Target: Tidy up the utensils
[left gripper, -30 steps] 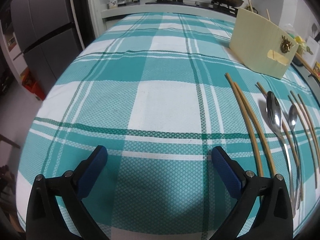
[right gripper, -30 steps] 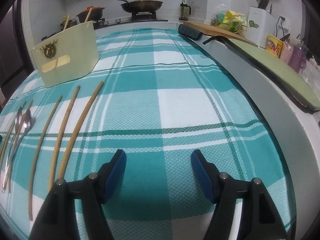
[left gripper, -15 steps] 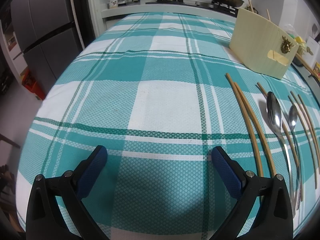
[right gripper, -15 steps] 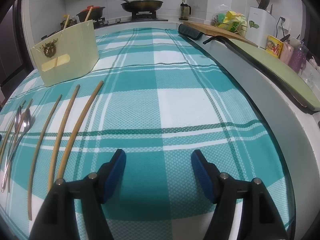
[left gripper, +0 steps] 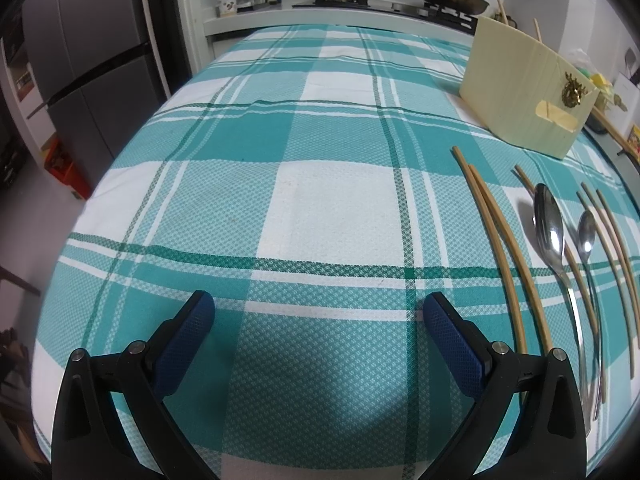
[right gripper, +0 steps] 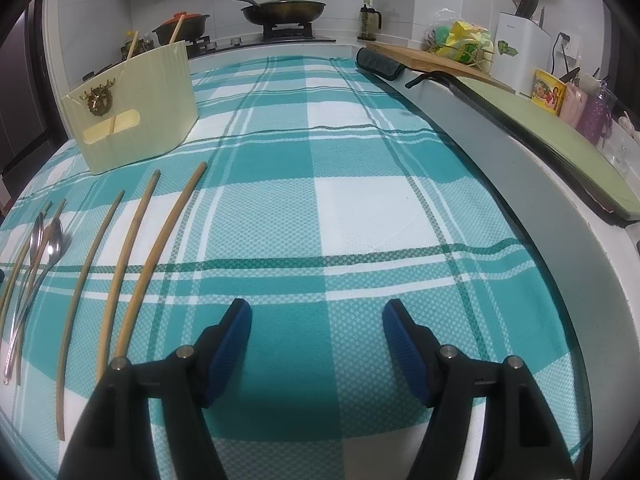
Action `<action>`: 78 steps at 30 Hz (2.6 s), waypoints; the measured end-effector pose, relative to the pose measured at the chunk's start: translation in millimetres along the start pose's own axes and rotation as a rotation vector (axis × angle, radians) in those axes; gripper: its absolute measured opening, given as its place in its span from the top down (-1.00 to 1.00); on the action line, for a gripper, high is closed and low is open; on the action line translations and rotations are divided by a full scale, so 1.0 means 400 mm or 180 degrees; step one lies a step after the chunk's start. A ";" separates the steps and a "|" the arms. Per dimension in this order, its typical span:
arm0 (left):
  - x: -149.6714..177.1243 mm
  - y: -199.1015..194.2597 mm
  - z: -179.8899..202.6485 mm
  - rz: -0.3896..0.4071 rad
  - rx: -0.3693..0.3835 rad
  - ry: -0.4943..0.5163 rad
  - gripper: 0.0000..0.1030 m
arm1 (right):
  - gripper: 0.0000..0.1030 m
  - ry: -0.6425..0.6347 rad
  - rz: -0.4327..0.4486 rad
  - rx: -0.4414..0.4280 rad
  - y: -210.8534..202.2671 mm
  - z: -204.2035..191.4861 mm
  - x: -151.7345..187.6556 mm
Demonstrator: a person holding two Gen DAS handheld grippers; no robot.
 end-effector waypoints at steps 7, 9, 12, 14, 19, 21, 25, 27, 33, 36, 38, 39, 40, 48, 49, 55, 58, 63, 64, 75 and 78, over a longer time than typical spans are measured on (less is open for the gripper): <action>0.000 0.000 0.001 0.0001 0.0004 -0.0003 -0.99 | -0.37 0.0004 0.0000 -0.0004 0.001 0.000 -0.001; 0.000 0.000 0.001 0.0002 0.0002 -0.0002 -0.99 | -0.37 0.0004 0.0000 -0.0002 0.000 0.000 -0.002; 0.000 0.000 0.000 0.0003 0.0002 -0.0002 -0.99 | -0.37 0.0004 -0.0002 0.0000 0.000 0.000 -0.001; 0.000 0.000 0.000 0.0004 -0.0003 -0.0002 -0.99 | -0.37 0.0001 -0.0001 0.0002 0.000 0.001 -0.001; 0.001 -0.002 -0.001 0.0007 -0.0014 0.0000 -0.99 | -0.38 0.0018 0.0004 -0.0020 0.000 0.002 -0.002; 0.001 -0.003 -0.001 0.0012 -0.0026 0.0002 -0.99 | -0.38 0.0008 0.0001 -0.0014 0.000 0.001 -0.002; 0.002 -0.003 -0.003 0.0009 -0.0013 -0.0012 -0.99 | -0.39 0.0017 0.0003 -0.0023 0.000 0.000 -0.003; 0.005 -0.005 -0.002 0.0013 -0.0010 -0.0009 -0.99 | -0.39 0.0016 0.0003 -0.0019 0.000 0.001 -0.003; 0.000 -0.003 0.000 0.0001 0.0004 -0.0016 -0.99 | -0.39 0.0016 0.0003 -0.0019 0.000 0.004 -0.003; 0.003 -0.026 -0.008 0.0043 0.0159 -0.0137 -0.99 | -0.40 0.0033 0.0010 -0.0049 -0.001 0.004 -0.003; 0.008 -0.052 0.001 0.0006 0.0447 -0.0319 -0.98 | -0.39 0.0106 0.0050 -0.0133 -0.008 0.011 -0.005; 0.011 -0.069 0.014 -0.0002 0.0611 -0.0375 -0.99 | -0.39 0.0138 0.0084 -0.0176 -0.016 0.013 -0.007; 0.013 -0.086 0.032 0.0001 0.0740 -0.0393 -0.99 | -0.38 0.0158 0.0123 -0.0215 -0.030 0.012 -0.010; 0.012 -0.081 0.182 -0.0036 0.0655 0.0204 -0.98 | 0.08 -0.0093 0.0176 -0.0832 -0.094 -0.154 -0.084; 0.012 -0.073 0.192 -0.0044 0.0606 0.0274 -0.98 | 0.15 -0.0140 0.0144 -0.0851 -0.085 -0.172 -0.088; 0.019 -0.029 0.200 -0.0101 0.0373 0.0432 -0.99 | 0.24 -0.0215 -0.0070 -0.0860 -0.029 -0.212 -0.082; 0.011 -0.016 0.176 -0.0137 0.0290 0.0331 -0.97 | 0.25 -0.0239 -0.0143 -0.0855 -0.016 -0.212 -0.079; 0.001 -0.001 0.165 -0.0141 0.0200 0.0379 -0.98 | 0.27 -0.0317 -0.0320 -0.0846 0.015 -0.213 -0.070; -0.002 0.002 0.167 -0.0153 0.0193 0.0401 -0.99 | 0.30 -0.0366 -0.0338 -0.0832 0.019 -0.215 -0.069; -0.069 0.058 0.171 -0.0528 0.0205 0.0643 -0.98 | 0.31 -0.0987 -0.0719 -0.0740 0.041 -0.246 -0.086; -0.103 0.077 0.205 -0.0556 0.0204 0.0797 -0.85 | 0.32 -0.0997 -0.0818 -0.0745 0.065 -0.248 -0.111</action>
Point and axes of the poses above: each gripper's, at about its wrist camera, not at the fingertips, and y roughly the way its jaws point, z to its right, x to its underside, the point moved 8 cm from there along y, roughly the way its jaws point, and after that the axes turned 4 degrees about -y, right-handed, at the moved point
